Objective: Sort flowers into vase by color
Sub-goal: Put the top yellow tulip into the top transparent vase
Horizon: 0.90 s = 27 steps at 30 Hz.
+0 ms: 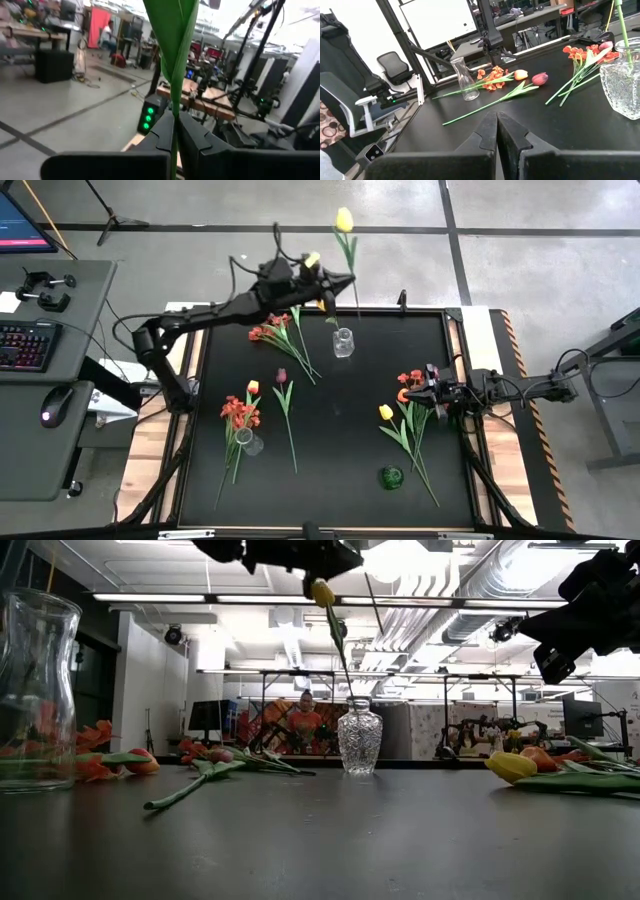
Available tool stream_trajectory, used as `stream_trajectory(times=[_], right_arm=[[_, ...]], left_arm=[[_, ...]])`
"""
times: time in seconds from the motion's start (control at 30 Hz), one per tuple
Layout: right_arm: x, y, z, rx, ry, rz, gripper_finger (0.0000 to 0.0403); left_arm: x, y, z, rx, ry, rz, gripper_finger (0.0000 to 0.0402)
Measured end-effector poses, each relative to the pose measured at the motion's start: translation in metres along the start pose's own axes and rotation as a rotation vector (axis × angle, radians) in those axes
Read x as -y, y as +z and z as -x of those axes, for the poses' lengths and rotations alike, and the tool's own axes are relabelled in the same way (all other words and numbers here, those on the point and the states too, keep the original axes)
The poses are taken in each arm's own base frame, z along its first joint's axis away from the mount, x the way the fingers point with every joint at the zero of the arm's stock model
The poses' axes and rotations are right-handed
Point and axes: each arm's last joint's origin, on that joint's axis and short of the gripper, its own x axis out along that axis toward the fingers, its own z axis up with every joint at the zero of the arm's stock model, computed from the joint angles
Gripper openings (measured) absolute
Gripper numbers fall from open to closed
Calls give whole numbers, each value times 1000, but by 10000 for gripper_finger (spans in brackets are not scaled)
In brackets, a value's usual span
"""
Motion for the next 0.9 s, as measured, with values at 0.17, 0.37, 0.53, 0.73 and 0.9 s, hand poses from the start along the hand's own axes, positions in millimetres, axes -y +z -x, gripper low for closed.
stream_trajectory(times=[0.17, 0.37, 0.53, 0.73, 0.9], right_arm=[[0, 0, 0, 1, 0, 0, 0], [0, 0, 0, 0, 0, 0, 0], [0, 0, 0, 0, 0, 0, 0], [0, 0, 0, 1, 0, 0, 0], [0, 0, 0, 0, 0, 0, 0]], left_arm=[[-8, -14, -8, -30, 27, -20, 0], [-22, -12, -3, -32, 87, -25, 0], [-40, -7, 4, -9, 123, -33, 0], [-74, -25, 15, 3, 145, 26, 0], [-100, -52, 30, 53, 1, 119, 0]])
